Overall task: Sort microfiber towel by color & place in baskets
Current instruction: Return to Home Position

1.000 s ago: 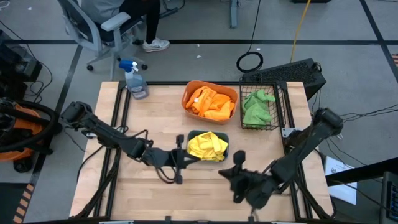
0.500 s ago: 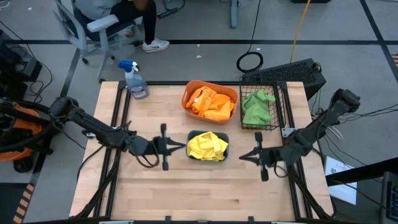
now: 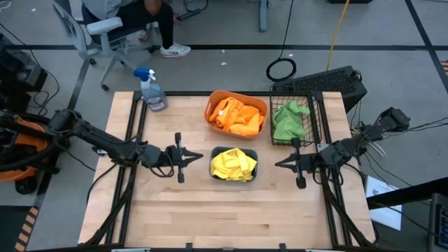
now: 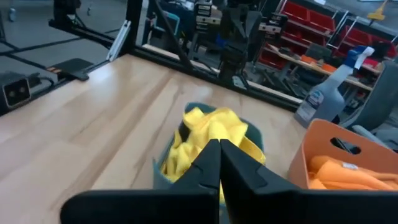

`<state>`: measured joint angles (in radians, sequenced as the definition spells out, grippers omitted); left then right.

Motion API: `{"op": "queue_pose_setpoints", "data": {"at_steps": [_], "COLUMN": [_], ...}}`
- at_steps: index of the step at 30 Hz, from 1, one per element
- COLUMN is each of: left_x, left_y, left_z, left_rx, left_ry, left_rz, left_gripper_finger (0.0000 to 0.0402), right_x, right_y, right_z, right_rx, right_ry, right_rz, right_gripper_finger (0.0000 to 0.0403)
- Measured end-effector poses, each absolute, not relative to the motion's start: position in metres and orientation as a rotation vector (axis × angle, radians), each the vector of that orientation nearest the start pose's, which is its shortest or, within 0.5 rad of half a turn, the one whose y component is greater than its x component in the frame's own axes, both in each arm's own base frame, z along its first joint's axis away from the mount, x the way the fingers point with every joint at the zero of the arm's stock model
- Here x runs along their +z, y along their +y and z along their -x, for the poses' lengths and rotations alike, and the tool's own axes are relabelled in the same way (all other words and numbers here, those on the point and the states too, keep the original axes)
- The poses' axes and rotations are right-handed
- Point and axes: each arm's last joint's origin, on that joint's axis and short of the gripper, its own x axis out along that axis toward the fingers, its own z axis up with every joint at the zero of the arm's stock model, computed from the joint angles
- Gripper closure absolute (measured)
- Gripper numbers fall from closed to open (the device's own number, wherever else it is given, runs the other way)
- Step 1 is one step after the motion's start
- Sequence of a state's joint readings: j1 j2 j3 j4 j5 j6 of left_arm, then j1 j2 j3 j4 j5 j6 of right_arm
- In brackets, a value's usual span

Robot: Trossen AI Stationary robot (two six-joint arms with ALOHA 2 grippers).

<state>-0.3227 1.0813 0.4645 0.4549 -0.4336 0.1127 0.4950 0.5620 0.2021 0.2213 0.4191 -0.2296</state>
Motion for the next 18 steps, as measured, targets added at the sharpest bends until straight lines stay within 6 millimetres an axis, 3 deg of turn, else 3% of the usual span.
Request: {"op": "queue_pose_setpoints", "data": {"at_steps": [18], "left_x": [0.170], "left_y": [-0.047], "left_z": [-0.184], "left_rx": [0.078], "left_ry": [0.128], "left_rz": [-0.155], "left_gripper_finger": [0.0385], "right_x": [0.172], "right_y": [0.036], "right_z": [-0.123], "right_rx": [0.098], "right_ry": [0.114], "right_rz": [0.257], "right_gripper_finger": [0.0403]}}
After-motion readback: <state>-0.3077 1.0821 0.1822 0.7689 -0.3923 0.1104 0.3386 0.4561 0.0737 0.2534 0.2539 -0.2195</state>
